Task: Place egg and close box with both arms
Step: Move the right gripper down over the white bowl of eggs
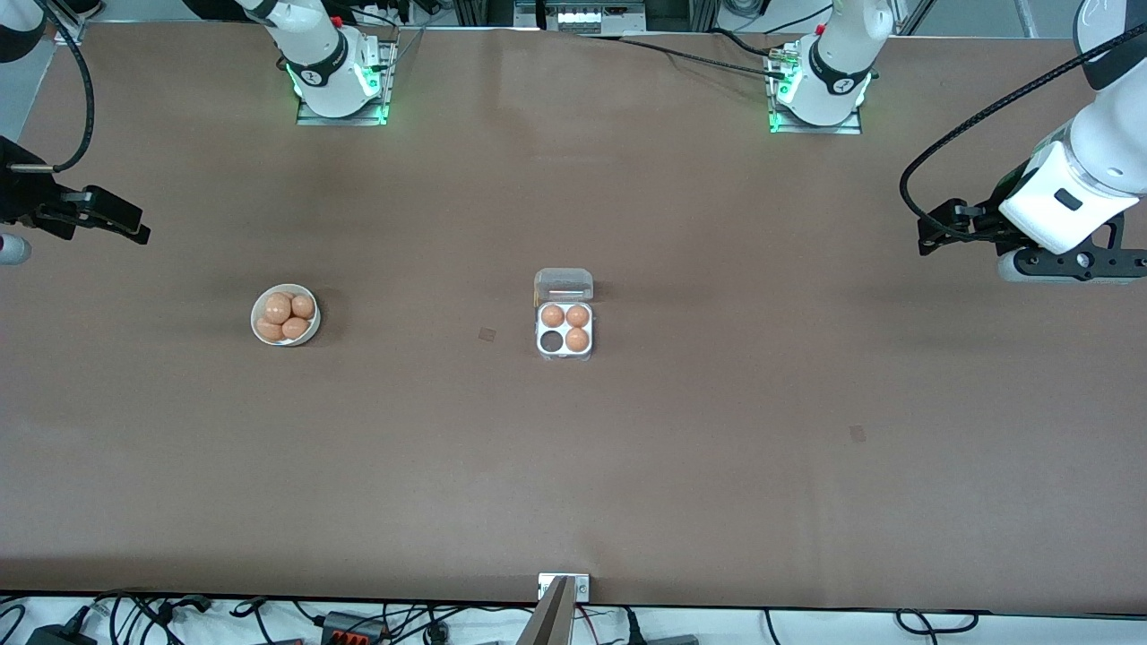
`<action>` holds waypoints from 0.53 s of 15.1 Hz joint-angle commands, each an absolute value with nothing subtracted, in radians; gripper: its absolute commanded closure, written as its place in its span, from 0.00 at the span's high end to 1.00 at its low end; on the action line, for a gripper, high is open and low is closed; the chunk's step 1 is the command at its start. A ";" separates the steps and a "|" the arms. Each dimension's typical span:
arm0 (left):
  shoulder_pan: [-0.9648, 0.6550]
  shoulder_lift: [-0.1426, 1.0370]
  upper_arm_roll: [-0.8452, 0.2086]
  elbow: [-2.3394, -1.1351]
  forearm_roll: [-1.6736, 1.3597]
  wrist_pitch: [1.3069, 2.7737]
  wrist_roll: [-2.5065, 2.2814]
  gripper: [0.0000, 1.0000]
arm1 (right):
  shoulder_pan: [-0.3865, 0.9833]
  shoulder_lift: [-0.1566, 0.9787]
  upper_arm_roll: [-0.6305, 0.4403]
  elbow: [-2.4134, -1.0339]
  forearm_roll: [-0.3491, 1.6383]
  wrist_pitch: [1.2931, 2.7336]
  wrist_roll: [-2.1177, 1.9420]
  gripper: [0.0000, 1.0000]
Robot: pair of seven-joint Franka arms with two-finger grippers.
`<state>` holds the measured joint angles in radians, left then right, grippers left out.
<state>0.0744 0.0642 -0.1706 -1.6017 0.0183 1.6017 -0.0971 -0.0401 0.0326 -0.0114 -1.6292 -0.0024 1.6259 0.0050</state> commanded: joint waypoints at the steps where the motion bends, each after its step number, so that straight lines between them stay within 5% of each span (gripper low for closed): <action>1: 0.081 0.051 -0.172 -1.606 0.002 1.594 -0.103 1.00 | -0.051 -0.005 0.003 -1.670 -0.011 1.635 0.015 1.00; 8: 0.081 0.051 -0.172 -1.606 0.002 1.586 -0.103 1.00 | -0.041 0.041 0.003 -1.666 -0.020 1.667 0.006 1.00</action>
